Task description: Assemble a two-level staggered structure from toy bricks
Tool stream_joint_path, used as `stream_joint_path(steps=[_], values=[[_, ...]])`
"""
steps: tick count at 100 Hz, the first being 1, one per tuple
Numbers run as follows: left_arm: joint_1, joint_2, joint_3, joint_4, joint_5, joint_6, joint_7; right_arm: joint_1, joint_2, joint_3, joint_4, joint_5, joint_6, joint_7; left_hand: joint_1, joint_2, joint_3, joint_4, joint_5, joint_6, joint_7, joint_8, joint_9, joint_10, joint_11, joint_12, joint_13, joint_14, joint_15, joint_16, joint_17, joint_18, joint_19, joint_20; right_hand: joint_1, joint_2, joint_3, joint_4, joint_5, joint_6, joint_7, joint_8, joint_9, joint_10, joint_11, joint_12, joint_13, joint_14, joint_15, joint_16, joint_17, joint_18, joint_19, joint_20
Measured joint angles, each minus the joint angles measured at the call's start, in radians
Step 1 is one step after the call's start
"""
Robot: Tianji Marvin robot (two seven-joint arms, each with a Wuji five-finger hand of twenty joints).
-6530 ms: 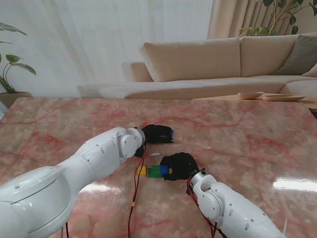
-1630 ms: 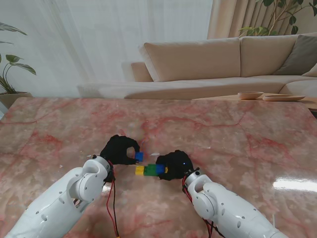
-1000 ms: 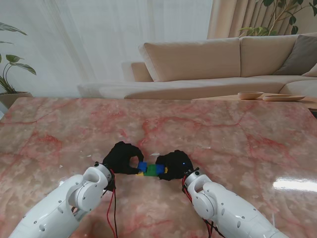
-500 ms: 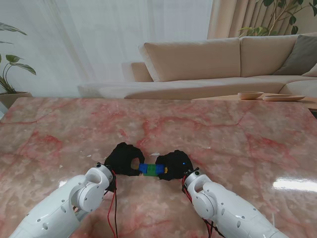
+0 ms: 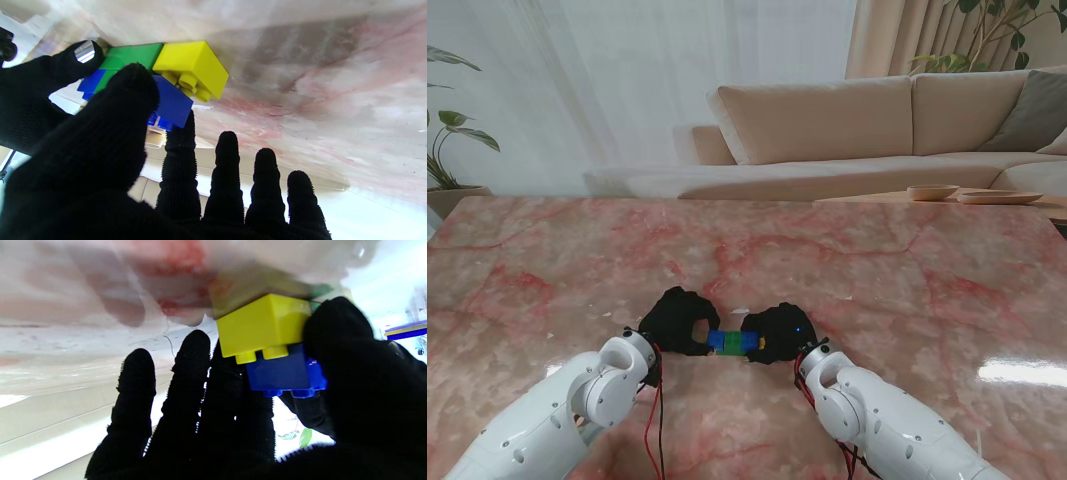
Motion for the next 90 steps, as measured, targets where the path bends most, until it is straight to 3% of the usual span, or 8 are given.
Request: stream_joint_path(steps=[12, 32, 50, 70, 90], values=[[0.000, 0.001, 0.000, -0.002, 0.005, 0.000, -0.001, 0.000, 0.000, 0.000, 0.000, 0.000, 0.000, 0.000, -0.017, 0.000, 0.006, 0.000, 0.000, 0.002, 0.000, 0.009, 0.000, 0.000, 0.000, 0.000, 0.000, 0.000, 0.000, 0.000, 0.000, 0.000, 0.000, 0.000, 0.000, 0.000, 0.000, 0.000, 0.000, 0.000, 0.000, 0.000, 0.000, 0.000, 0.000, 0.000, 0.000, 0.000, 0.000, 0.000, 0.000, 0.000, 0.000, 0.000], [0.002, 0.002, 0.000, -0.004, 0.005, -0.002, -0.004, 0.000, 0.000, 0.000, 0.000, 0.000, -0.001, 0.001, -0.064, 0.004, 0.122, 0.003, -0.048, 0.030, 0.004, 0.047, 0.000, 0.000, -0.001, 0.000, 0.000, 0.000, -0.001, 0.000, 0.000, 0.000, 0.000, 0.000, 0.000, 0.000, 0.000, 0.000, 0.000, 0.000, 0.000, 0.000, 0.000, 0.000, 0.000, 0.000, 0.000, 0.000, 0.000, 0.000, 0.000, 0.000, 0.000, 0.000], [0.003, 0.002, 0.000, -0.004, 0.011, -0.012, -0.002, 0.000, 0.000, 0.000, 0.000, 0.001, -0.003, 0.001, -0.110, 0.005, 0.156, 0.006, -0.049, 0.030, 0.004, 0.072, 0.000, 0.000, -0.002, 0.000, 0.000, 0.000, -0.001, 0.000, 0.000, 0.000, 0.000, 0.000, 0.000, 0.000, 0.000, 0.000, 0.000, 0.000, 0.000, 0.000, 0.000, 0.000, 0.000, 0.000, 0.000, 0.000, 0.000, 0.000, 0.000, 0.000, 0.000, 0.000], [0.001, 0.003, 0.002, 0.000, 0.020, -0.023, 0.002, 0.000, 0.000, 0.000, 0.000, 0.002, -0.004, 0.002, -0.115, 0.004, 0.166, 0.008, -0.050, 0.035, 0.004, 0.095, 0.000, 0.000, -0.002, 0.000, 0.000, 0.000, -0.001, 0.000, 0.000, 0.000, 0.000, 0.000, 0.000, 0.000, 0.000, 0.000, 0.000, 0.000, 0.000, 0.000, 0.000, 0.000, 0.000, 0.000, 0.000, 0.000, 0.000, 0.000, 0.000, 0.000, 0.000, 0.000], [0.001, 0.006, 0.002, 0.001, 0.036, -0.034, 0.000, 0.000, 0.000, 0.000, -0.001, 0.004, -0.005, 0.003, -0.104, 0.001, 0.201, 0.009, -0.106, 0.035, 0.003, 0.108, -0.005, 0.000, -0.002, 0.000, 0.000, 0.000, -0.013, -0.006, 0.000, 0.000, 0.000, 0.000, 0.000, 0.000, 0.000, 0.000, 0.000, 0.000, 0.000, 0.000, 0.000, 0.000, 0.000, 0.000, 0.000, 0.000, 0.000, 0.000, 0.000, 0.000, 0.000, 0.000]])
